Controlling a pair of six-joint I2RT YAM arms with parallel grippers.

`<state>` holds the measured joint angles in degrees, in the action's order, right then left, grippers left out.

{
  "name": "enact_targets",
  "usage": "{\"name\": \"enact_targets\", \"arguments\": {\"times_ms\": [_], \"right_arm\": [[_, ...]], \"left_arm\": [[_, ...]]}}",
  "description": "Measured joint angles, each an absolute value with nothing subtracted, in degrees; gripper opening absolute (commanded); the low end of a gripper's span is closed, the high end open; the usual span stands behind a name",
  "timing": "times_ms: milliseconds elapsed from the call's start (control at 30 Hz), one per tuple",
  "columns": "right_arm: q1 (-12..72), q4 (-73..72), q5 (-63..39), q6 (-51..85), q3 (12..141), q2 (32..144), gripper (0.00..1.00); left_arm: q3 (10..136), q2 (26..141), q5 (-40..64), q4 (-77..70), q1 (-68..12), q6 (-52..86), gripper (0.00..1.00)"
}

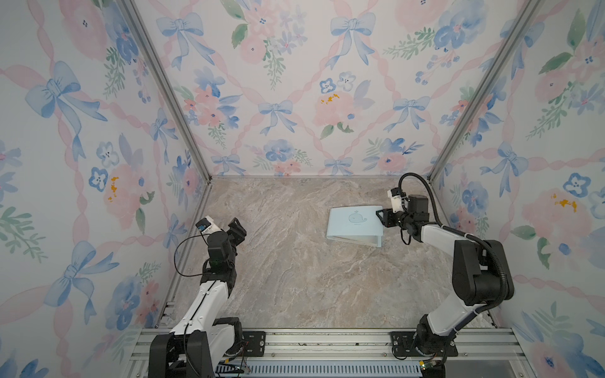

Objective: Place the photos into the photo albums
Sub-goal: Reset both arms

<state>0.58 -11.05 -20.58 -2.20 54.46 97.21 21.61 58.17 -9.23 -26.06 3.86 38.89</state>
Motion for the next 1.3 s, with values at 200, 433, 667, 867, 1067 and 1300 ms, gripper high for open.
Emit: {"name": "enact_targets", "arguments": {"times_ms": [200,433,667,867,1067,1300], "right_arm": [[-1.08,-13.82,-19.16,-1.63,49.84,92.33,0.44],[-1.13,-16.84,-15.75,-0.36,41.98,84.53,0.44],[-1.13,-23.73,-11.44,0.93,32.53,81.49,0.45],[-1.13,-30.09,-8.88,1.34,27.81,81.54,0.46],[-1.13,-38.26,-6.59,1.48,26.24,82.41,0.46],[-0.73,-47.68,-4.8,1.34,22.33,88.44,0.59]], "left_arm": [[21.58,58.67,-10.15,-26.11,4.12,38.5,0.73],[21.47,59.86,-12.05,-26.55,4.78,38.11,0.74],[16.21,59.9,-15.7,-34.48,4.91,35.24,0.75],[10.63,64.07,-17.8,-44.99,4.91,30.37,0.76],[10.44,68.29,-16.88,-52.9,4.91,25.08,0.77],[10.24,74.72,-12.01,-61.3,4.91,18.94,0.77]]}}
